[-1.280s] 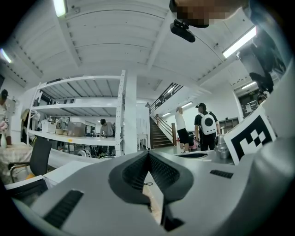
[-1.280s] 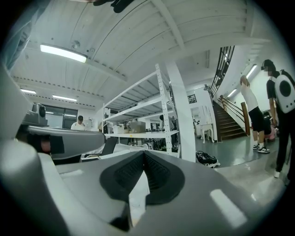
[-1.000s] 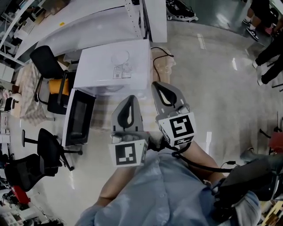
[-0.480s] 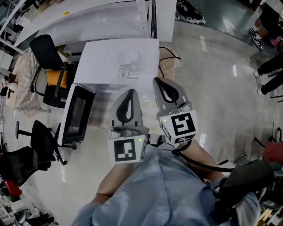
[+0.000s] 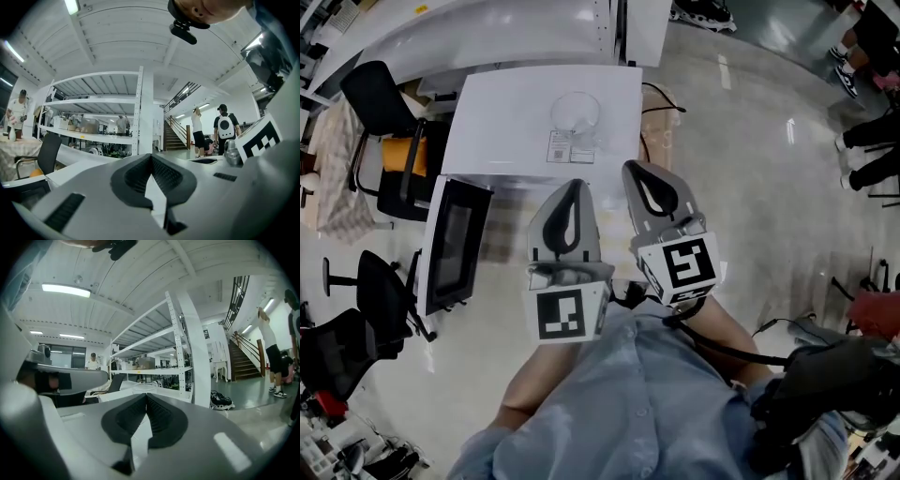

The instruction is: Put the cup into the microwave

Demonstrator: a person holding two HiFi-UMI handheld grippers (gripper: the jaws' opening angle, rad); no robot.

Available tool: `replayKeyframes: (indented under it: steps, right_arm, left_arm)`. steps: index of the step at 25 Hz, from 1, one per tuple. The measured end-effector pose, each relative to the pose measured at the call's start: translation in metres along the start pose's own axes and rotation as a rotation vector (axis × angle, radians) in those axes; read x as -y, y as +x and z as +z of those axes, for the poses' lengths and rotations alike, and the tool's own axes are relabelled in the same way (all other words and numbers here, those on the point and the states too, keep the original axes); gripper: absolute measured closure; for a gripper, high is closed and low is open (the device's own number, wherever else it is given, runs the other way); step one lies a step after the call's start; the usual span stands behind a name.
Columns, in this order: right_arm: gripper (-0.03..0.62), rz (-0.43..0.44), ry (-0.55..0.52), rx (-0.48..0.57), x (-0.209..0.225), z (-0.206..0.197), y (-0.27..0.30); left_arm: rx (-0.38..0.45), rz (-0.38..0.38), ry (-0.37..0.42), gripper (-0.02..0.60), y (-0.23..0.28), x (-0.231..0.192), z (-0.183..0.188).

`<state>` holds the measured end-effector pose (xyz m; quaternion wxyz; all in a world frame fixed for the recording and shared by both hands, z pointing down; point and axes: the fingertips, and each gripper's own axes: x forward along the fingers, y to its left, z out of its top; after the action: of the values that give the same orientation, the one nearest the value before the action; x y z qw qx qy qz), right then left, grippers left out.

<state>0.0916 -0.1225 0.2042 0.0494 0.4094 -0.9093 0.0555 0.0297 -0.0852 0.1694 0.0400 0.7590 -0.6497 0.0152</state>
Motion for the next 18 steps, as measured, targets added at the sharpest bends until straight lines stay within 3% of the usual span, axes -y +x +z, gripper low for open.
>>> replayKeyframes:
  steps: [8,10,13,18]
  right_arm:
    - [0.566,0.036,-0.001,-0.013,-0.005,-0.009,0.018]
    - [0.526,0.045,0.002,-0.02,-0.006,-0.01,0.022]
    - [0.406,0.055,0.02,-0.032,-0.009,-0.012,0.029]
    - [0.345,0.072,0.018,-0.049,-0.012,-0.018,0.042]
  left_arm:
    - [-0.034,0.022,-0.025,0.575,0.01,-0.018,-0.012]
    - [-0.028,0.011,-0.032,0.575,0.013,-0.018,-0.011]
    - [-0.03,0.019,-0.041,0.575,0.016,-0.023,-0.013]
    - [-0.04,0.038,-0.052,0.575,0.022,-0.036,-0.017]
